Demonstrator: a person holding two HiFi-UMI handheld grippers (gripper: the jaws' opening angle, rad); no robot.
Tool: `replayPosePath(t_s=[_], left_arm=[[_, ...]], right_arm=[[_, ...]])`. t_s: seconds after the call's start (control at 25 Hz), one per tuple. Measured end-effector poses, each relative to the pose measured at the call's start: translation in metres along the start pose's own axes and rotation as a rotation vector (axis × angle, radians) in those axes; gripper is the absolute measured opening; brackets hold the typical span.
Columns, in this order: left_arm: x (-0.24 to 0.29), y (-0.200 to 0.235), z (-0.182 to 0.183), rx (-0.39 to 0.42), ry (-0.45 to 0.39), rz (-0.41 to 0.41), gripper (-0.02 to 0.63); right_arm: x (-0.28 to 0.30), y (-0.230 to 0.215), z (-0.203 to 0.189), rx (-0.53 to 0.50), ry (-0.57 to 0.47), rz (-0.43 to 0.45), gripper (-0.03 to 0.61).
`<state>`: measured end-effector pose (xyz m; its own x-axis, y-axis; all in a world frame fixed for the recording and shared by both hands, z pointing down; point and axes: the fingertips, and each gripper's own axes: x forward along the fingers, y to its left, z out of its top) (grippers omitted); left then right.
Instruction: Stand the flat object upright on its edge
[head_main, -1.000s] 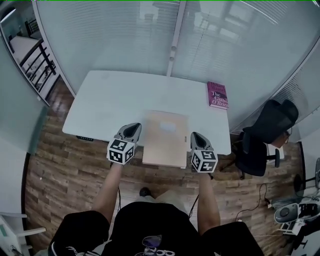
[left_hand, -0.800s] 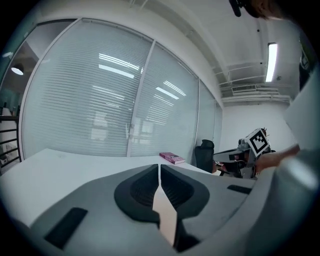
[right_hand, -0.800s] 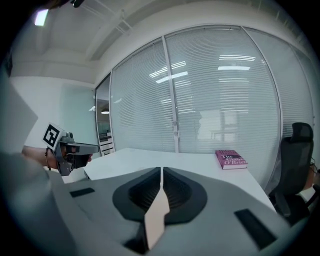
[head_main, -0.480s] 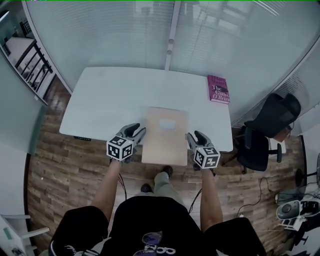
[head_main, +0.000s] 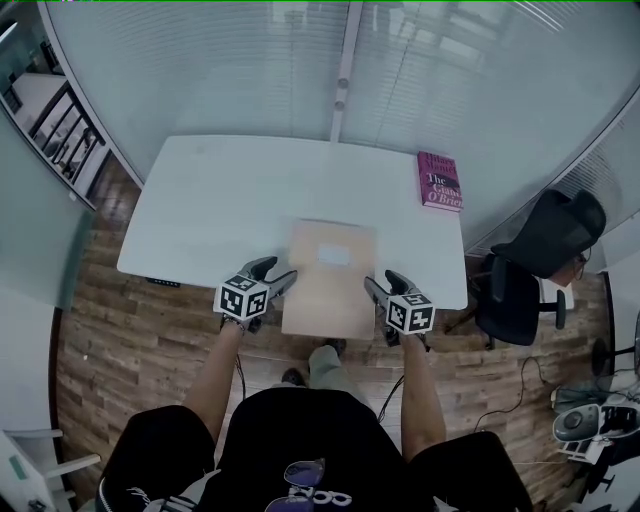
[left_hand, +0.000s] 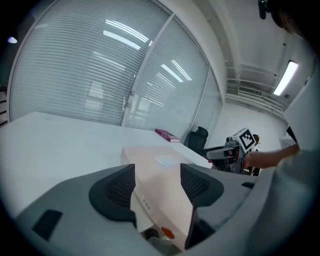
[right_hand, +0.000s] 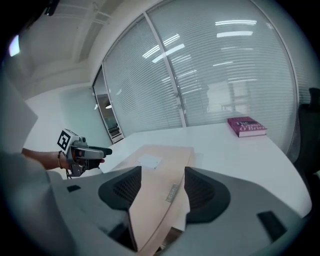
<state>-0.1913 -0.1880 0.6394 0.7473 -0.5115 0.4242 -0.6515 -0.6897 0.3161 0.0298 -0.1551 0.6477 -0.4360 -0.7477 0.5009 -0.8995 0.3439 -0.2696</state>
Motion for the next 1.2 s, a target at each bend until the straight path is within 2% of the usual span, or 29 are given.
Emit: replayPosePath(t_s=[0.2, 0.56, 0.8, 1.2], left_arm=[[0.015, 0.012, -0.014, -0.094, 0.043, -0.02, 0.311], [0.045, 0.018, -0.036, -0.192, 0.119, -0.073, 0.331], [0.054, 0.013, -0.052, -0.242, 0.156, -0.1, 0.331], [0.059, 0.014, -0.049, -0.26, 0.18, -0.097, 0.331]], right_arm=[[0.016, -0.01, -0.016, 0.076, 0.064, 0.042, 0.287], [0.046, -0.02, -0.037, 0.182, 0.133, 0.1, 0.289], [0.051, -0.017, -0.053, 0.352, 0.162, 0.191, 0.288], [0.054, -0.022, -0.054, 0.33, 0.16, 0.18, 0.287]])
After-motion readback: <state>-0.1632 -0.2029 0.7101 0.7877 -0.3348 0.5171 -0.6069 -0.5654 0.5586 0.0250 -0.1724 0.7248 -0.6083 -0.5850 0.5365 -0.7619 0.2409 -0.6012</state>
